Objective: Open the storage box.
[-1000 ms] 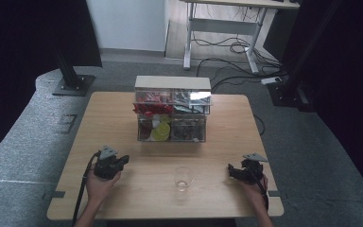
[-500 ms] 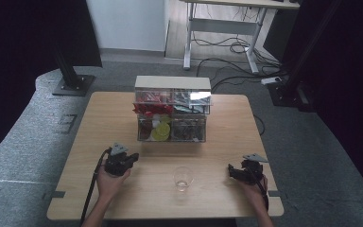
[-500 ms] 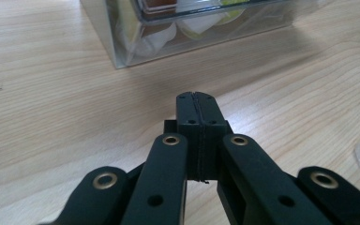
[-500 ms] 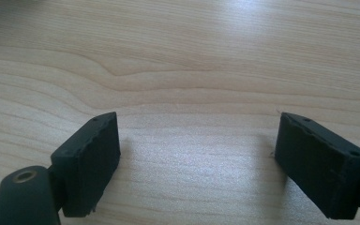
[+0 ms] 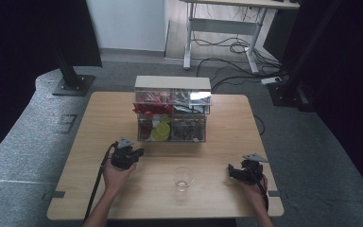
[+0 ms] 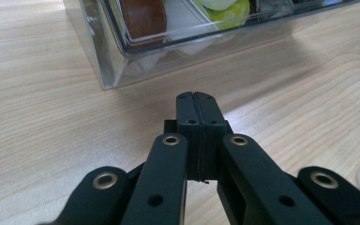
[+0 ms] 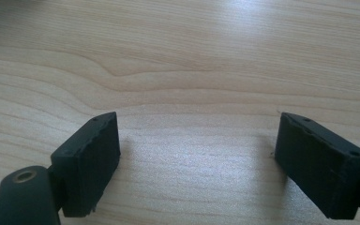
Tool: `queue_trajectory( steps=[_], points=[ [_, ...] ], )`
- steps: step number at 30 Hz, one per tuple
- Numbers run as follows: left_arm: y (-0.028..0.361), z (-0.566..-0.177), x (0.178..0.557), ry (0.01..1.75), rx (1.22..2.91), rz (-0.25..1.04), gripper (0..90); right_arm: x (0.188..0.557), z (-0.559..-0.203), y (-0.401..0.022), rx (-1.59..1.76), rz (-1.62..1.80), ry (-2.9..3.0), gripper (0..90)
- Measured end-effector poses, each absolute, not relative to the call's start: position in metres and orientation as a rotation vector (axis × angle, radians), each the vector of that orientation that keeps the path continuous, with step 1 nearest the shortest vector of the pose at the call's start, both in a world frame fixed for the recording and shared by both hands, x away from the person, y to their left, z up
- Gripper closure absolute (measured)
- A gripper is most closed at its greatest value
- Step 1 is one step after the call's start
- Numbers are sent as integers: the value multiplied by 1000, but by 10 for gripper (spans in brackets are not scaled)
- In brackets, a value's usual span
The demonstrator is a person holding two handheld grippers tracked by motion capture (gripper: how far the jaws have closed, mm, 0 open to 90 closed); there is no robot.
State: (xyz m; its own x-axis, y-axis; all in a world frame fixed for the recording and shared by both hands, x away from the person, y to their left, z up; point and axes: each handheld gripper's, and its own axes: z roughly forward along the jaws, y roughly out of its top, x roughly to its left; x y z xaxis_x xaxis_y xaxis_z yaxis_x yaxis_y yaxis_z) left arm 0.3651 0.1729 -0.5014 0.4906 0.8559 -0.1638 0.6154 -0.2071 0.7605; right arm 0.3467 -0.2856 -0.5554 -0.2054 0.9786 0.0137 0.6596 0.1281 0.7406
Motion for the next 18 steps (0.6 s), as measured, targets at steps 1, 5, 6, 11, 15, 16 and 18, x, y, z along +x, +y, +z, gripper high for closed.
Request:
queue_trajectory(
  steps=[1, 5, 6, 11, 15, 16, 18],
  points=[
    [172, -501, 367, 1218, 1925, 378, 900, 347, -555, -286, 1574, 867, 1927, 144],
    [171, -500, 372, 1217, 1924, 384, 900, 347, -555, -286, 1574, 867, 1927, 144],
    [171, -500, 373, 1218, 1924, 385, 900, 347, -555, -286, 1574, 866, 1927, 144],
    [168, -497, 378, 1215, 1916, 394, 900, 347, -555, -286, 1574, 866, 1927, 144],
    [166, -495, 381, 1210, 1916, 396, 900, 347, -555, -286, 1574, 866, 1927, 144],
    [166, -495, 382, 1211, 1918, 398, 900, 347, -555, -286, 1574, 866, 1928, 144],
    [166, -496, 384, 1212, 1925, 391, 900, 347, -555, -286, 1574, 867, 1927, 144]
  ],
)
